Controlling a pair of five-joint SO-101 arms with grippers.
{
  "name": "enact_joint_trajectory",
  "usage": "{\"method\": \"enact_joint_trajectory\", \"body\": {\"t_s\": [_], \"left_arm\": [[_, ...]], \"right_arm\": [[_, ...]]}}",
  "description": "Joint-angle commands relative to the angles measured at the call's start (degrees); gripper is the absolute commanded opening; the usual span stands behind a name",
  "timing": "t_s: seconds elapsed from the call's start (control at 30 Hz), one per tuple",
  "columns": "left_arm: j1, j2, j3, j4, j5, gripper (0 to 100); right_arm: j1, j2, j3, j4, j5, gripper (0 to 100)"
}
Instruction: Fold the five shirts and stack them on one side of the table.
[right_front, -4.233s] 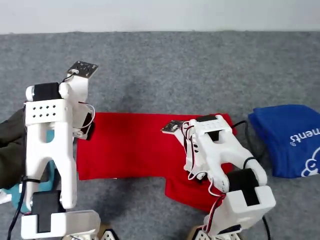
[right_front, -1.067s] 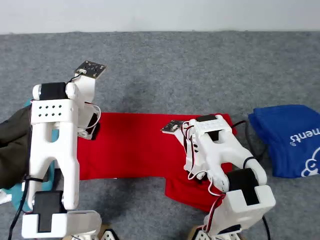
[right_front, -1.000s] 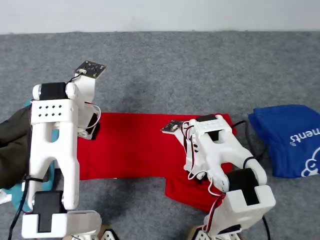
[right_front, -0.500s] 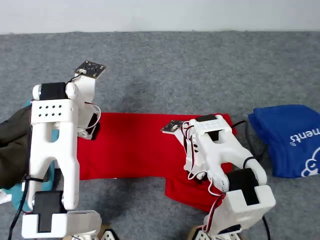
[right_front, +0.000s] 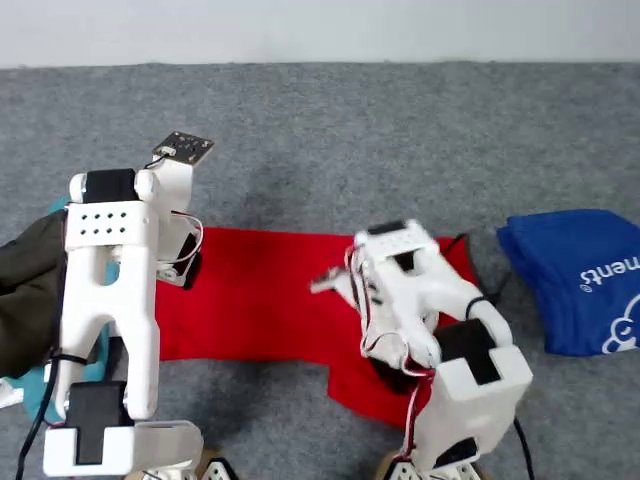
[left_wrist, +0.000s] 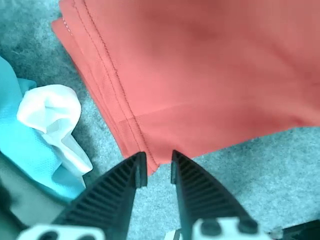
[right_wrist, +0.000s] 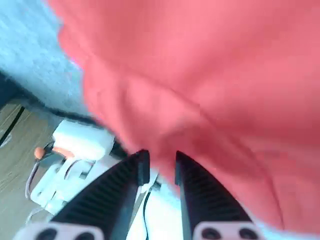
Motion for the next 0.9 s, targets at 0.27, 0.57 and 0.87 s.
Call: {"method": "enact_joint_trajectory", "body": {"t_s": [0.27, 0.57, 0.87], "left_arm": [[0.2, -2.3, 0.0, 1.1, 0.3, 10], [0.3, -2.2, 0.0, 1.1, 0.3, 10], [0.2, -2.1, 0.0, 1.0, 0.2, 10]], "right_arm": [[3.5, -25.1, -3.8, 4.4, 2.7, 10.4], [-1.8, -22.5, 8.2, 3.8, 13.8, 10.1], [14.6, -26.1, 7.1, -27.4, 0.1, 10.3]]}}
